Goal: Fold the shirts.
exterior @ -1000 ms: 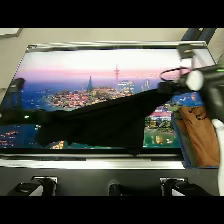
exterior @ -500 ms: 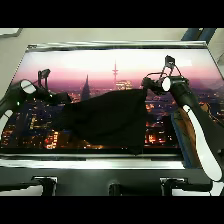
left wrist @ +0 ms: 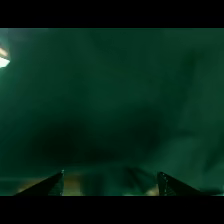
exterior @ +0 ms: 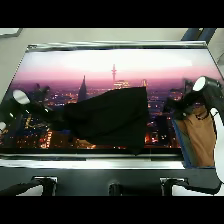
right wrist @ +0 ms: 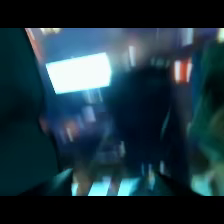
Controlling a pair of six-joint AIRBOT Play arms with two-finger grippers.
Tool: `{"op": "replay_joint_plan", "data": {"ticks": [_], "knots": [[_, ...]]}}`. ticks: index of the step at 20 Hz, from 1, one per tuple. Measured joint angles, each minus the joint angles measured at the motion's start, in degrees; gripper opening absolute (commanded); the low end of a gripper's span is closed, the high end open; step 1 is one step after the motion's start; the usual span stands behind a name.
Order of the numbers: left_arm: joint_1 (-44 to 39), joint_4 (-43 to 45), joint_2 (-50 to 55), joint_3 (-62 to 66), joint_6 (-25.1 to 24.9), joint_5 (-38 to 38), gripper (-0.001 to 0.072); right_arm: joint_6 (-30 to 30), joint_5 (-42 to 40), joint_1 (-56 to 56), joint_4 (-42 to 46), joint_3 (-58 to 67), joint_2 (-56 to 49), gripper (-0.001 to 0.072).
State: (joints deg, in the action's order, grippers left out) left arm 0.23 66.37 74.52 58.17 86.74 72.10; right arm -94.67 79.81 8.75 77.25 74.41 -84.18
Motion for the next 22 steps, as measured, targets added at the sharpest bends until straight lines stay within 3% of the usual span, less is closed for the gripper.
{"op": "replay_joint_plan", "data": {"ticks": [5, 8, 10, 11, 13, 14, 15, 16, 22], "knots": [[-5.5, -4.6, -1.5, -12.4, 0.1, -9.0, 0.0628, 5.1, 3.3, -2.5, -7.8, -10.4, 0.1, 0.0688], [-6.4, -3.9, -1.5, -14.5, 0.3, -11.2, 0.0514, 6.2, 1.6, -5.7, -10.1, -14.9, 0.1, 0.0696], [-6.8, -3.1, -1.5, -15.1, 0.5, -12.1, 0.0302, 6.6, -0.1, -7.9, -11.9, -17.8, 0.1, 0.0695], [-6.9, -2.7, -1.5, -15.3, 0.5, -12.1, 0.0295, 6.7, -1.3, -8.9, -13.0, -19.2, 0.1, 0.0692], [-7.1, -2.4, -1.5, -15.5, 0.5, -12.5, 0.0033, 6.7, -3.7, -11.0, -15.6, -21.8, 0.2, 0.0671], [-7.1, -2.2, -1.5, -15.6, 0.4, -12.5, 0.0031, 6.6, -4.4, -12.2, -17.2, -22.8, 0.2, 0.0542], [-7.1, -2.2, -1.6, -15.6, 0.5, -12.6, 0.0030, 6.4, -6.0, -13.3, -18.6, -23.6, 0.2, 0.0253], [-7.1, -2.1, -1.7, -15.5, 0.5, -12.7, 0.0029, 6.4, -8.1, -14.3, -18.9, -24.2, 0.2, 0.0054], [-7.0, 5.6, -7.9, -5.9, -0.2, -10.7, 0.0029, 9.6, -13.0, -14.7, -20.5, -20.4, 5.4, 0.0047]]}}
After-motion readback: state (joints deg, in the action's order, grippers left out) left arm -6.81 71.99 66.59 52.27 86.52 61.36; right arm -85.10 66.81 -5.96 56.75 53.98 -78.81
